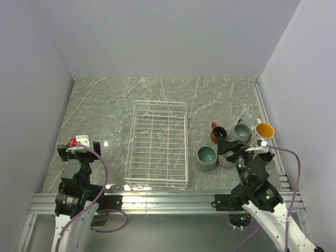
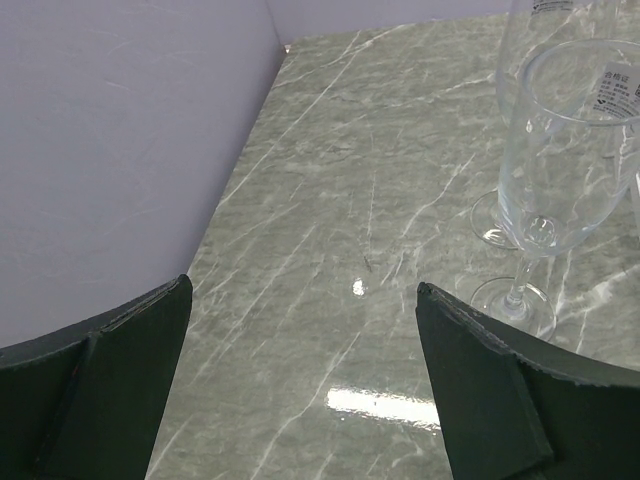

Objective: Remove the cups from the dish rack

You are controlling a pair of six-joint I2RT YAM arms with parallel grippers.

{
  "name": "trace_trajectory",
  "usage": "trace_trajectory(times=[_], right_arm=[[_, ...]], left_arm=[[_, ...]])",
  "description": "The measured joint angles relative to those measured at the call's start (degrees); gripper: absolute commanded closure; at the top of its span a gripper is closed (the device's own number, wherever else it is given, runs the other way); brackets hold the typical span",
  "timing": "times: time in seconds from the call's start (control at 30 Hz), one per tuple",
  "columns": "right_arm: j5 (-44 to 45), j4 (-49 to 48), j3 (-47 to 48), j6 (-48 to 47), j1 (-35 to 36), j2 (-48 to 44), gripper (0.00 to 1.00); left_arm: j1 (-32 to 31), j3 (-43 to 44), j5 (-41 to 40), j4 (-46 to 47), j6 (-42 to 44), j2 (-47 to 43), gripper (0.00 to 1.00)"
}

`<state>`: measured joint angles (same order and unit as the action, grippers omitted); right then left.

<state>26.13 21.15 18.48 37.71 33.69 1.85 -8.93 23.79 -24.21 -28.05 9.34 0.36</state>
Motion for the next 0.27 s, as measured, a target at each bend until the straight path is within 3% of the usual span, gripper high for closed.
trace_trajectory(times=[0.27], right_arm=[[0.04, -0.13, 0.00, -0.09, 0.00, -1.07, 0.07]], left_arm=[[0.02, -0.02, 0.39, 0.00, 0.00, 0.00, 0.01]])
